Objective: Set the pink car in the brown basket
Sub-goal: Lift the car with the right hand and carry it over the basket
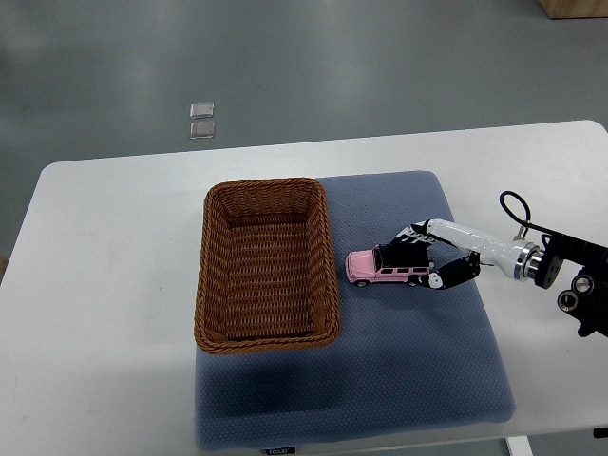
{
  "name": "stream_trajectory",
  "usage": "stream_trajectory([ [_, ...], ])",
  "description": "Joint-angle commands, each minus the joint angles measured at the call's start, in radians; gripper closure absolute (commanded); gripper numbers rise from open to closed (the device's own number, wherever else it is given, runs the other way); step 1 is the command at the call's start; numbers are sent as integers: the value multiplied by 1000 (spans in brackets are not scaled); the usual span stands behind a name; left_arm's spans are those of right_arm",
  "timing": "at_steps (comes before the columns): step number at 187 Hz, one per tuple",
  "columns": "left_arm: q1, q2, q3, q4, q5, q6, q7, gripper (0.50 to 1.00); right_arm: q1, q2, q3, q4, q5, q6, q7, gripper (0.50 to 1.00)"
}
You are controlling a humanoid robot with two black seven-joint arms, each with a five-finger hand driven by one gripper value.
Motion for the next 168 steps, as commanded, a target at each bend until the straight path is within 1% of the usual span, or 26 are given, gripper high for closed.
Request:
stream_trajectory([
  [1,0,0,0,0,0,0,0,500,1,0,4,-1,3,-9,9,1000],
  [26,0,0,0,0,0,0,0,500,1,-14,22,4,15,-12,15,1000],
  [45,0,0,0,0,0,0,0,500,24,-23,50,13,25,-29,40,1000],
  [62,0,0,-1,1,0,0,0,500,37,-37,59,19,26,-30,43,1000],
  [83,0,0,-1,1,0,0,0,500,84,-40,59,27,29,-27,43,1000],
  [107,0,0,-1,0,0,0,0,500,136,-20,51,27,31,-18,43,1000],
  [128,0,0,-1,0,0,0,0,500,189,43,36,27,29,-10,43,1000],
  [142,0,0,0,-2,0,0,0,500,222,75,30,25,26,11,41,1000],
  [153,0,0,0,-3,0,0,0,500,271,106,-11,13,29,24,41,1000],
  [168,0,0,0,-3,0,0,0,500,334,152,-88,-18,32,19,43,1000],
])
